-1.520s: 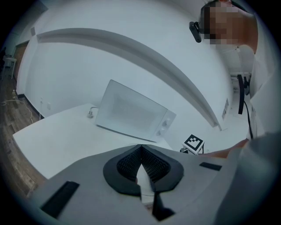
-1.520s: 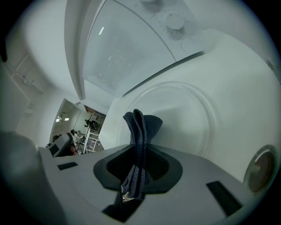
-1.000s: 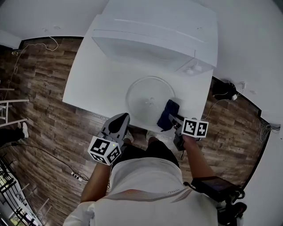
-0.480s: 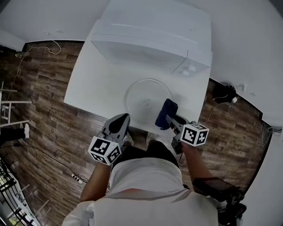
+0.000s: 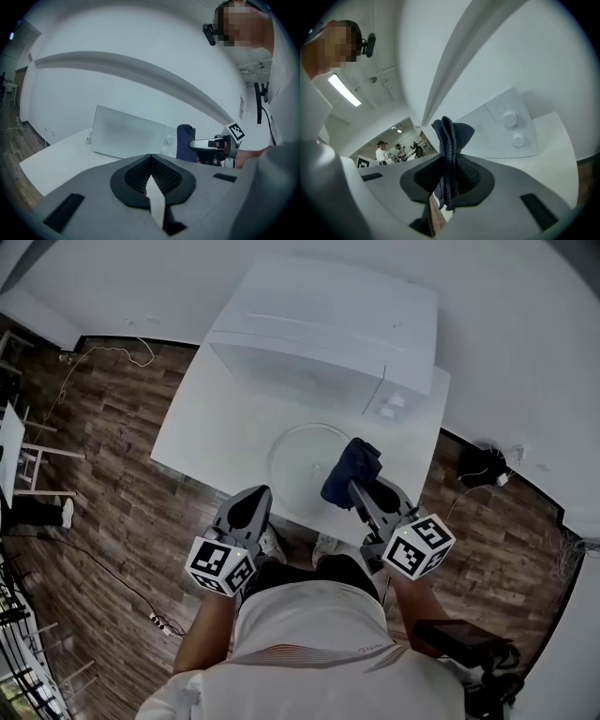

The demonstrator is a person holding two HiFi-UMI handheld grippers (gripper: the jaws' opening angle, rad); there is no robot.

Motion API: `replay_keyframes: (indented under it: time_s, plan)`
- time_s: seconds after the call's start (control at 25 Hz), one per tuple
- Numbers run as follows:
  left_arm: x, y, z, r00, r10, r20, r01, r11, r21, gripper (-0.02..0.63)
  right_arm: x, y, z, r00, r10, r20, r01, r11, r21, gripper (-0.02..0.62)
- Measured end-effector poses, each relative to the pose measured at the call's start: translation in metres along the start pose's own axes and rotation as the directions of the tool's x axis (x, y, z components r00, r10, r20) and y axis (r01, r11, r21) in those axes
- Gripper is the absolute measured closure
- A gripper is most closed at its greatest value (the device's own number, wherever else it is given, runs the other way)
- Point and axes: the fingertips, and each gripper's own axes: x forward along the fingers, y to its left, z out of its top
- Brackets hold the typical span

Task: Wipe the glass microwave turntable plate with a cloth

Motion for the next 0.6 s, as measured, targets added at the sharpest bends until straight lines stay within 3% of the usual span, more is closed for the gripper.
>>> replay_keyframes:
  time_s: [0.2, 0.6]
  plan:
    - [-0.012, -0.007, 0.030, 0.998, -0.003, 0.061, 0.002, 1.000, 0.021, 0.596, -0.012, 0.027, 0.030, 0.994, 0.046, 0.095, -0.034, 0.992, -0.121, 0.534]
    - [-0.074, -0.025, 0.042, 0.981, -0.132, 0.140, 0.119, 0.988, 0.097, 0.596, -0.048, 0.094, 0.030, 0.970, -0.045, 0.237, 0.097, 0.973, -0.211, 0.534]
